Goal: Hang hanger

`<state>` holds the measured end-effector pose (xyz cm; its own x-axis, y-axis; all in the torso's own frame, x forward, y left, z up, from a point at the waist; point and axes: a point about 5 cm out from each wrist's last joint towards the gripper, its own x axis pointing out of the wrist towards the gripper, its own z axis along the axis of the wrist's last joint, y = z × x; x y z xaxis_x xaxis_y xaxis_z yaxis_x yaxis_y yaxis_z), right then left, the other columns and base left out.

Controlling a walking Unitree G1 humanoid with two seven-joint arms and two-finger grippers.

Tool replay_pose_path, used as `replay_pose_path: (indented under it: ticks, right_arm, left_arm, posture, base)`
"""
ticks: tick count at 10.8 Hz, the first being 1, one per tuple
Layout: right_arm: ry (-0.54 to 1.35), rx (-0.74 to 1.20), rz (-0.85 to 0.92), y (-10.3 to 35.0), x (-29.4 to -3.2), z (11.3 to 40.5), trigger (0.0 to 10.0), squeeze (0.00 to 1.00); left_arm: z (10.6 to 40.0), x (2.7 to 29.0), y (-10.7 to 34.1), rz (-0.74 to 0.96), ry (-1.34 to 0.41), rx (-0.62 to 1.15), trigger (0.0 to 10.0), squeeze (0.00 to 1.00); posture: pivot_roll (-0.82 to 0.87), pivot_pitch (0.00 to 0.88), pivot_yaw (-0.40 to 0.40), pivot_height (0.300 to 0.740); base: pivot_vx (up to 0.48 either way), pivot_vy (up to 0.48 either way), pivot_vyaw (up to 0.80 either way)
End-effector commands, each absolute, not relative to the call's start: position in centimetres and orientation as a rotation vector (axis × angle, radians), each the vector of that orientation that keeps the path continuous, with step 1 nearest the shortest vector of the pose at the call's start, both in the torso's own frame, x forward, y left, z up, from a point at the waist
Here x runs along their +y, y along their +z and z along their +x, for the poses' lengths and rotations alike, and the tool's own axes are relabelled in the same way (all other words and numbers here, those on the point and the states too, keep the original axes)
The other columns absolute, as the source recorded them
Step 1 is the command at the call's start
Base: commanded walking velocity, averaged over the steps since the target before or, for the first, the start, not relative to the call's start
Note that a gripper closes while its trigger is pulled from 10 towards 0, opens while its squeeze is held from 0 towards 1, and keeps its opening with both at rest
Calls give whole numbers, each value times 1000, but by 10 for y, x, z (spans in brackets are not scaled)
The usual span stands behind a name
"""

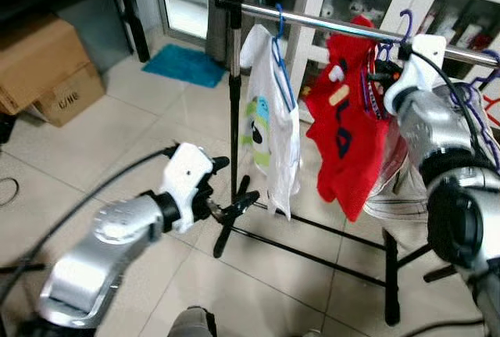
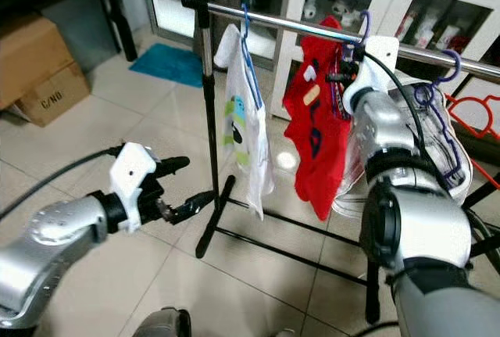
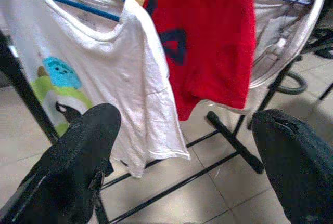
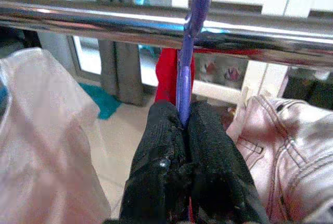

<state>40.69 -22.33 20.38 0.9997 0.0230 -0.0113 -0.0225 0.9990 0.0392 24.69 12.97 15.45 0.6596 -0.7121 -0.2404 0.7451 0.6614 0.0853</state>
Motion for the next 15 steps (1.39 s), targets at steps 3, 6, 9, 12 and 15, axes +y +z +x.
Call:
replay_pose_path:
  ticks: [3, 6, 9, 12, 15]
  right_arm:
    - [74, -68, -8, 204, -230, 400, 0, 0]
    - [169, -71, -82, 186, -231, 386, 0, 0]
    - [174, -106, -150, 177, -233, 359, 0, 0]
    - [114, -49, -152, 156, -237, 309, 0, 0]
    - [10, 97, -146, 131, -230, 235, 0, 0]
  left_arm:
    - [252, 125, 147, 217, -754, 175, 10000, 0]
    - [251, 118, 140, 212, -689, 140, 10000, 0]
    - [252, 112, 134, 225, -628, 127, 10000, 0]
    - [260, 132, 132, 190, -445, 120, 10000, 0]
    - [249, 138, 130, 124, -396, 111, 10000, 0]
  posture:
    - [60, 0, 11, 740]
    - [49, 0, 11, 740]
    - [39, 0, 11, 740]
    - [25, 0, 4, 740]
    - [13, 0, 38, 740]
  base:
    - [0, 0, 0]
    - [0, 0, 0]
    - [0, 0, 0]
    - [0, 0, 0]
    - [0, 0, 0]
